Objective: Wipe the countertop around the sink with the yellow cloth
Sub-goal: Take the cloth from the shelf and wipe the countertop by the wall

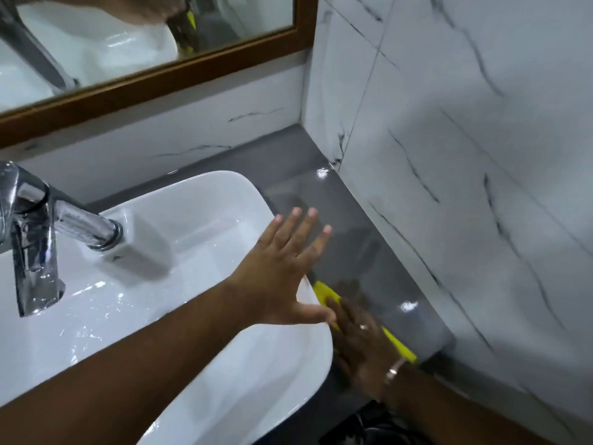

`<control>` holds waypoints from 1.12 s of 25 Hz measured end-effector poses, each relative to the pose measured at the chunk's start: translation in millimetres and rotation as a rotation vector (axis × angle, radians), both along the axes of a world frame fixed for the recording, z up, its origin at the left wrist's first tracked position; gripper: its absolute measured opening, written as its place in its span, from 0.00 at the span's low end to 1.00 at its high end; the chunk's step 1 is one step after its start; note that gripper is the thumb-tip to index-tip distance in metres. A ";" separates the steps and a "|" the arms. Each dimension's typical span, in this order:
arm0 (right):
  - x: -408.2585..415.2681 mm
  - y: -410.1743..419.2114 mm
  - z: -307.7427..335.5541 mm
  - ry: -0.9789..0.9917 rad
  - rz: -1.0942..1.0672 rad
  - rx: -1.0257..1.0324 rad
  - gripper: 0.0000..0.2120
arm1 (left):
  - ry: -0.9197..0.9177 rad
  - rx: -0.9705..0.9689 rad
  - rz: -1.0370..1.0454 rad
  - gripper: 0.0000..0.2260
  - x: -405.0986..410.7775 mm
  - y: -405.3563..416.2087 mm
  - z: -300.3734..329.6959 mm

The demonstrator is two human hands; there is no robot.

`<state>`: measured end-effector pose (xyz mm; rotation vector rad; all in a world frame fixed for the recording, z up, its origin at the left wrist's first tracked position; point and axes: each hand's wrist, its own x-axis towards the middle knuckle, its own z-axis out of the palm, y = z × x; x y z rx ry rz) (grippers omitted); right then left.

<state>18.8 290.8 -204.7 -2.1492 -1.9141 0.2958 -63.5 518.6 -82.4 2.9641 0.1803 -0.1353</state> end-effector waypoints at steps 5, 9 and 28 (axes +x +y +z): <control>95.4 18.2 -1.7 -0.152 -0.424 -0.211 0.29 | 0.057 -0.069 0.036 0.55 4.4 -0.4 0.3; -6.4 33.1 -3.4 0.026 -0.392 -0.025 0.32 | 0.086 0.017 0.021 0.53 4.9 0.0 2.6; 61.2 19.3 0.3 -0.011 -0.535 -0.186 0.29 | 0.117 0.044 0.016 0.52 6.1 -2.5 1.4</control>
